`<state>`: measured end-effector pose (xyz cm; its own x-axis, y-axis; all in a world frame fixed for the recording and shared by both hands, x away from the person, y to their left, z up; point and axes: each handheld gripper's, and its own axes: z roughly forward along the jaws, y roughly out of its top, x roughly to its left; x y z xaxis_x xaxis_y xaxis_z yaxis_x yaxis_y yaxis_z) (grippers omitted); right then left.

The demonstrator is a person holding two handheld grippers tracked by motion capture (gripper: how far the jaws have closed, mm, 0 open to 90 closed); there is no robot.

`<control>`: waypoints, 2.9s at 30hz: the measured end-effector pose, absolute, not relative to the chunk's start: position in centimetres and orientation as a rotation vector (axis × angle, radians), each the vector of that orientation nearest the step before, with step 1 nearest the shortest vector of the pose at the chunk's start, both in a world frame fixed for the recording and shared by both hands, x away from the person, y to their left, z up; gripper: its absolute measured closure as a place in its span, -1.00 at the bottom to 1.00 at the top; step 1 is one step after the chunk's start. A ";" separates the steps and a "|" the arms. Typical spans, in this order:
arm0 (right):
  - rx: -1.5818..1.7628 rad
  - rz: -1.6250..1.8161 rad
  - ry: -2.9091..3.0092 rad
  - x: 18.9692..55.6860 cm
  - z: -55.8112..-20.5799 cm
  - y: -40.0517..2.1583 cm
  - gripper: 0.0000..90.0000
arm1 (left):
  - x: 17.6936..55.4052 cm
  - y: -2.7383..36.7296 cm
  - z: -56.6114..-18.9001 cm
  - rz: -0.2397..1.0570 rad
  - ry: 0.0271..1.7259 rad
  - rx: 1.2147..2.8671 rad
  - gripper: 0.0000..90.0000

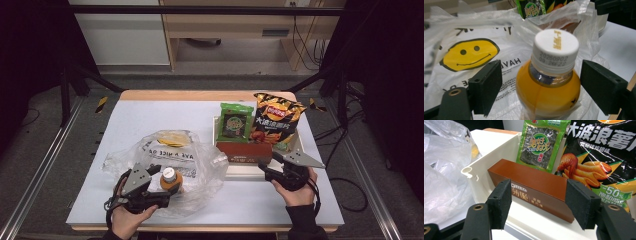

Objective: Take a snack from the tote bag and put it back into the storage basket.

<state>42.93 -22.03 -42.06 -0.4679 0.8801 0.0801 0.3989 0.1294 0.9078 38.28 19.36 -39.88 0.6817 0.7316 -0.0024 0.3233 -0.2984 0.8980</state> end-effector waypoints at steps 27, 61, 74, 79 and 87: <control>1.239 1.304 1.938 43.1 -42.3 -22.1 -0.15 | 40.9 18.1 -39.5 0.503 0.866 1.893 -0.32; 1.139 1.404 1.928 42.0 -40.4 -21.0 -0.15 | 40.4 20.5 -38.5 0.559 0.848 1.838 -0.60; 1.051 1.449 1.956 41.4 -38.7 -19.2 -0.20 | 40.3 24.4 -39.2 0.597 0.913 1.820 -0.59; 1.015 1.506 1.951 41.1 -37.4 -18.3 -0.21 | 41.0 25.3 -39.6 0.602 0.944 1.811 -0.57; 0.906 1.597 1.970 40.7 -35.4 -15.2 -0.22 | 42.0 26.7 -40.7 0.615 1.002 1.820 -0.55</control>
<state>40.75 -15.20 -35.36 -0.6858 0.7251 0.0621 0.2107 0.1161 0.9706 42.04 26.67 -40.67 0.5402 0.8414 -0.0103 0.3711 -0.2273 0.9003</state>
